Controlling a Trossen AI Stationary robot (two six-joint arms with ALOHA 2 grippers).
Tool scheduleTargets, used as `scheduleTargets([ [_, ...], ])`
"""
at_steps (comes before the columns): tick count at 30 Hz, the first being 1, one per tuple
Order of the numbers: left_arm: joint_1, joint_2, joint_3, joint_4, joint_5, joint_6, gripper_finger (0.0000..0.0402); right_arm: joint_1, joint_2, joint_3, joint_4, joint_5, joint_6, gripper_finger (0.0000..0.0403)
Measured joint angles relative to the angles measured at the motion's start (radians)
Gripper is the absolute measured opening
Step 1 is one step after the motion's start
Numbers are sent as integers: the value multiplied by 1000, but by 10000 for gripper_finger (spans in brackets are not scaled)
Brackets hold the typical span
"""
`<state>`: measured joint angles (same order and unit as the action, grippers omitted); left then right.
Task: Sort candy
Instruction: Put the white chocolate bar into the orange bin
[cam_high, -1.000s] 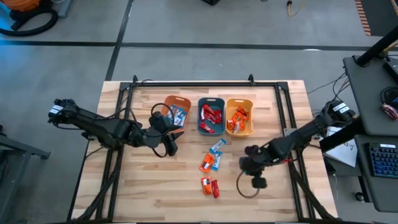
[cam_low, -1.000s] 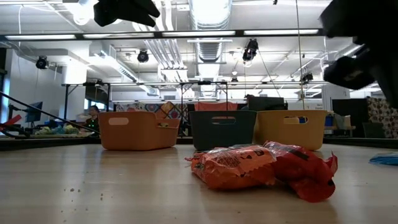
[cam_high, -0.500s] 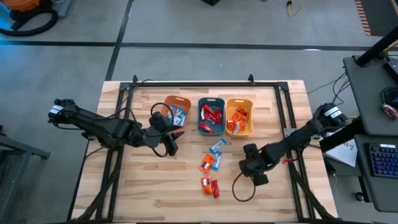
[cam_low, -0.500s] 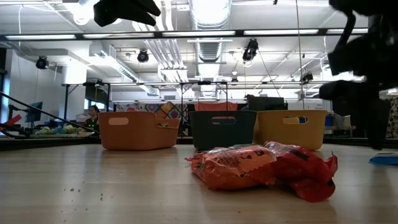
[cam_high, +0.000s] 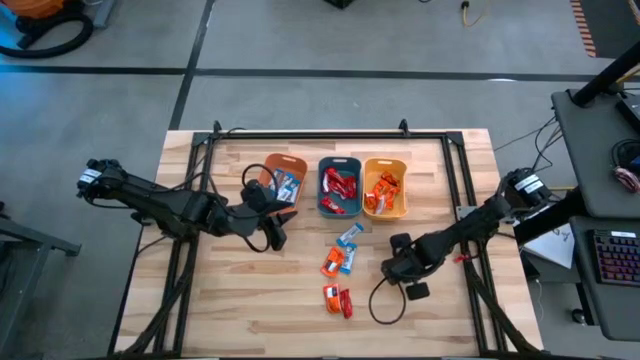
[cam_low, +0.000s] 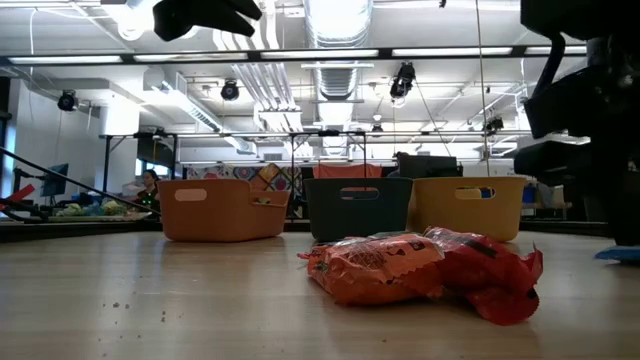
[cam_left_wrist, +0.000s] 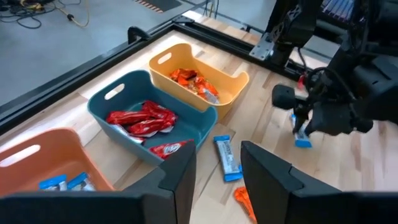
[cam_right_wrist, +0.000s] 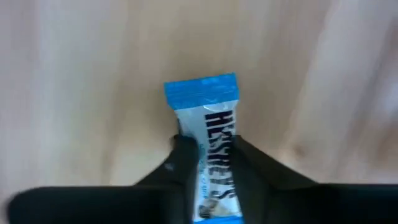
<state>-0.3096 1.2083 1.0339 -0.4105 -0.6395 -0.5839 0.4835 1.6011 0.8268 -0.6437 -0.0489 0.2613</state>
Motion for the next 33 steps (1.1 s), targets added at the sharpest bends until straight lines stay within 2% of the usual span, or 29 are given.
scheduleTargets([
  [2,0,0,0,13,2,13,107,0,-11,5,16,-5,1,36],
  [4,0,0,0,25,2,31,102,0,-26,2,23,-1,2,17],
  [11,2,0,0,54,10,3,85,-4,-69,-3,28,2,67,8],
  [16,2,1,0,119,127,40,79,-4,-146,-3,34,13,147,8],
  [20,2,2,-2,185,286,149,79,-4,-229,-3,57,78,202,8],
  [23,2,2,-3,240,369,207,79,-4,-294,-3,100,131,235,8],
  [29,3,2,-5,309,378,243,79,-4,-409,-6,203,251,289,8],
  [33,2,2,-20,382,334,220,79,-5,-472,-6,257,344,291,8],
])
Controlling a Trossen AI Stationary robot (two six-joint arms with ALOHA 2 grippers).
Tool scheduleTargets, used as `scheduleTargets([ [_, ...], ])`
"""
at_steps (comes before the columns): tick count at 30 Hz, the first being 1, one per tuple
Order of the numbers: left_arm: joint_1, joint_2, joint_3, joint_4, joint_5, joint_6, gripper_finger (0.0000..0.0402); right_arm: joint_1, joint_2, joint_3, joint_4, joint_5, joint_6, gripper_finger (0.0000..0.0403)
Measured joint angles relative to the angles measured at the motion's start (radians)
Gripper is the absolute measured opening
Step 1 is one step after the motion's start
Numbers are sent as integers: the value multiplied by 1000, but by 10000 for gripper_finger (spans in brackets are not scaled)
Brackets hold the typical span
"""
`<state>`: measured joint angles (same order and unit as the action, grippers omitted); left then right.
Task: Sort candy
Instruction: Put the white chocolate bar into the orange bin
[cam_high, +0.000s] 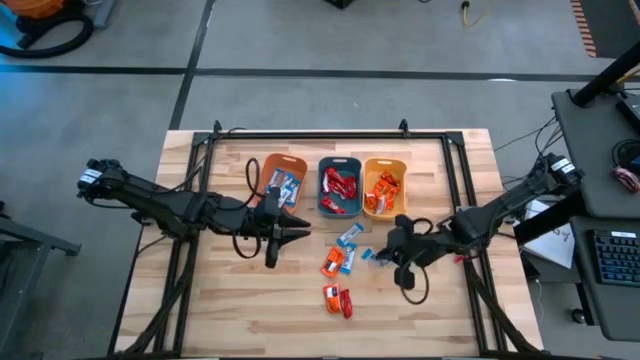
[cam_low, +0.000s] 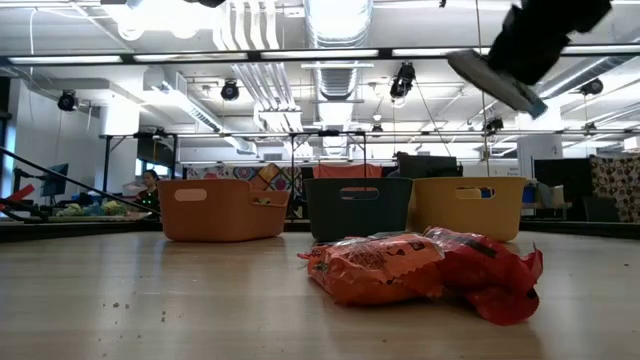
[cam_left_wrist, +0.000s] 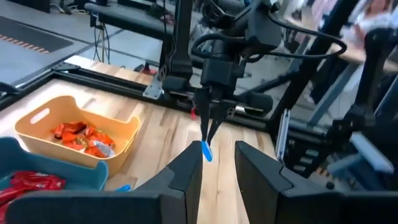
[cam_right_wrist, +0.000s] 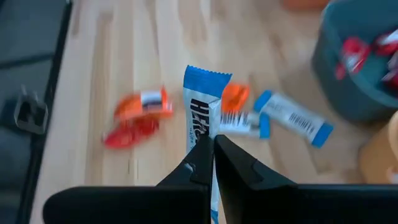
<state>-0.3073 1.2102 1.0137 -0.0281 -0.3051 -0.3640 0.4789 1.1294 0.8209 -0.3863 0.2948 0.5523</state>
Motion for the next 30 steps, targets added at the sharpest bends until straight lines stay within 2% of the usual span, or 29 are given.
scheduleTargets([
  [4,0,18,-15,29,-1,-42,90,0,-42,0,10,47,-2,8],
  [8,0,95,-18,83,8,-62,126,0,-62,-1,13,79,-3,8],
  [17,0,329,-16,416,1,-5,203,1,-58,-1,171,138,-12,8],
  [25,6,426,-15,593,-9,-32,210,-6,-53,2,348,232,-86,8],
  [30,15,430,-14,599,-67,-51,204,-13,-53,3,399,252,-99,8],
])
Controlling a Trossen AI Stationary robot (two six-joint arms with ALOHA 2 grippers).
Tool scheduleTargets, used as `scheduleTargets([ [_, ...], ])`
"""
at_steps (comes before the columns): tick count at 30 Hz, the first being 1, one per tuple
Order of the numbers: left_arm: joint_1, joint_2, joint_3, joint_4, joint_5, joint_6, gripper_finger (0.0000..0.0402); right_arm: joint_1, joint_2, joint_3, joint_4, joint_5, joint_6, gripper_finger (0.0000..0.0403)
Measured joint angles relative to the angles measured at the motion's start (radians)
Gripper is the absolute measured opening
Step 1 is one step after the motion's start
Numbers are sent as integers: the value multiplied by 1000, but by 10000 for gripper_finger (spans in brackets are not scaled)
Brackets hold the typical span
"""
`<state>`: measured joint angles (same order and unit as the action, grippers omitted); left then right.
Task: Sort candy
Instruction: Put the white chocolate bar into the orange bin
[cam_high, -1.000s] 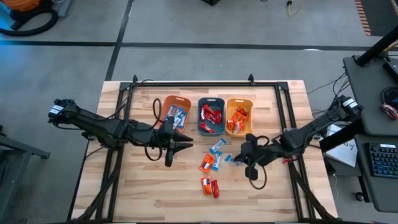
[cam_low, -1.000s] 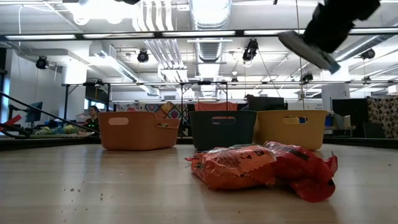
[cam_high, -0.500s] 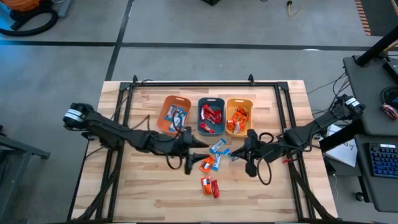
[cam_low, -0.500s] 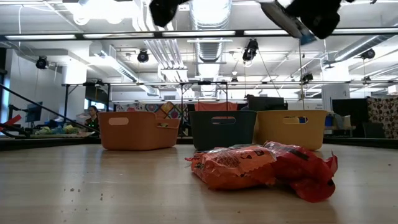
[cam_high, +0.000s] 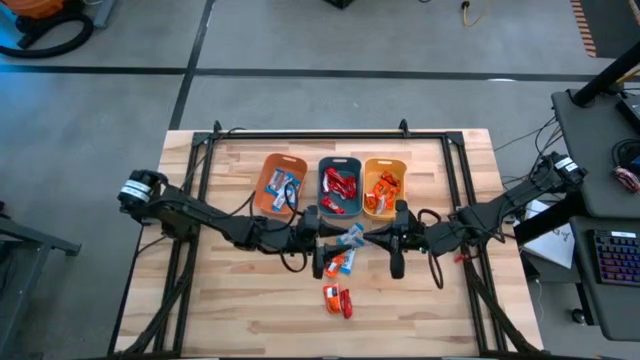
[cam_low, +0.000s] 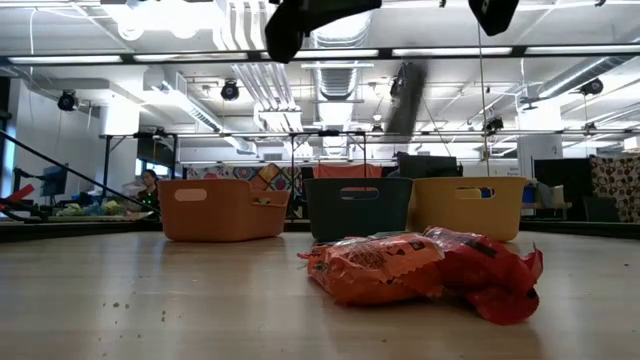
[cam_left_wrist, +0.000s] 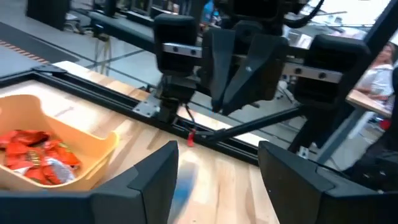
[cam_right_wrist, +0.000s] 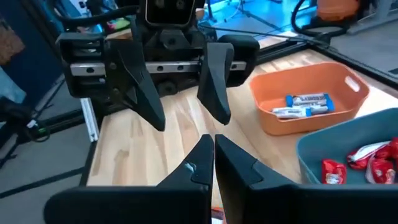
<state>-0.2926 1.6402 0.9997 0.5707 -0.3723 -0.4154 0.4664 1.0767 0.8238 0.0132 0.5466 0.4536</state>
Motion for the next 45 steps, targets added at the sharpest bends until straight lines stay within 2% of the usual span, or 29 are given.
scheduleTargets([
  [5,7,-1,0,-34,-4,2,197,0,0,0,-51,6,13,8],
  [10,5,-50,0,-126,46,3,192,0,0,0,-203,-5,139,8],
  [16,4,-145,0,-336,75,2,191,0,19,-6,-481,-5,408,9],
  [19,4,-200,0,-411,71,2,191,-20,56,-8,-612,-13,681,9],
  [21,4,-231,0,-441,68,3,191,-37,86,-9,-674,-64,830,10],
  [23,5,-261,0,-463,66,6,191,-46,126,-10,-684,-112,876,17],
  [27,5,-308,0,-469,18,34,191,-74,210,-10,-693,-158,1009,43],
  [36,7,-382,0,-485,-41,86,191,-106,353,-10,-685,-207,1159,114],
  [45,10,-428,0,-483,-192,207,191,-98,378,-28,-664,-79,1173,204],
])
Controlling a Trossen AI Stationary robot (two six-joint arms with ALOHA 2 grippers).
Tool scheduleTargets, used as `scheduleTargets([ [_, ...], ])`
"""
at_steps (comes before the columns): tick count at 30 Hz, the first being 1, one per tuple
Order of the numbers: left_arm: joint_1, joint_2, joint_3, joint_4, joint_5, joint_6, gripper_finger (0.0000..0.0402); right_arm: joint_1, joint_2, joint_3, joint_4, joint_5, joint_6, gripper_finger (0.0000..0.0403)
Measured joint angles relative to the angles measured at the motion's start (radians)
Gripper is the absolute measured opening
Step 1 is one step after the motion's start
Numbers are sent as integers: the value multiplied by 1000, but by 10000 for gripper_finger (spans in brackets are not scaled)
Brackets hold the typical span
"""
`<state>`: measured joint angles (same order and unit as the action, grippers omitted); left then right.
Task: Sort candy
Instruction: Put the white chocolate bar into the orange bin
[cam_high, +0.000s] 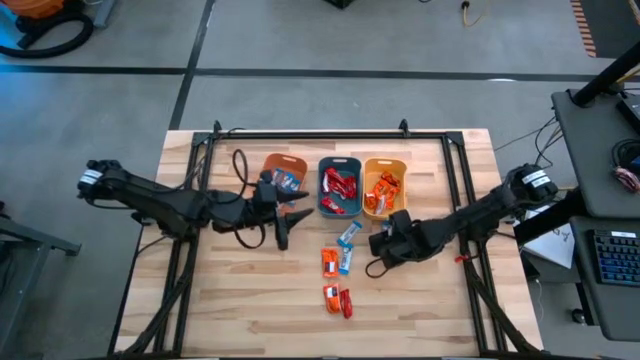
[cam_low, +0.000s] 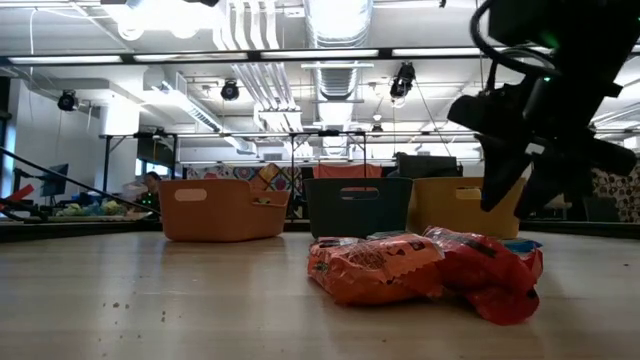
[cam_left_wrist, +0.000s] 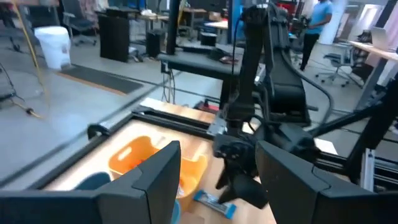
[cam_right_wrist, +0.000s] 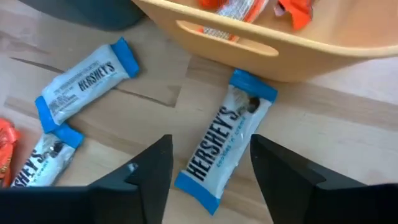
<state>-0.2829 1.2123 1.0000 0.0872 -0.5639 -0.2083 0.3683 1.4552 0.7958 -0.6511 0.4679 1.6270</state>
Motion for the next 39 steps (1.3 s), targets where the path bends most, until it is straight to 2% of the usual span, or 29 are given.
scheduleTargets([
  [6,0,-28,0,-3,-3,32,191,29,24,-27,15,59,56,233],
  [13,0,-63,1,-95,-3,23,191,48,164,-24,99,29,4,226],
  [16,-3,-75,1,-115,-2,-10,191,76,207,-25,103,38,12,202],
  [18,-3,-75,1,-122,14,-51,191,100,214,-26,111,45,7,172],
  [22,-11,-52,-1,-137,103,-128,191,154,208,-26,136,45,14,89],
  [25,-33,-21,-2,-137,137,-152,191,198,197,-22,164,-16,48,29],
  [34,-128,53,-3,-136,141,-202,191,262,118,-31,132,35,72,14],
  [39,-155,93,-3,-124,281,-204,191,266,28,-30,138,89,0,13],
])
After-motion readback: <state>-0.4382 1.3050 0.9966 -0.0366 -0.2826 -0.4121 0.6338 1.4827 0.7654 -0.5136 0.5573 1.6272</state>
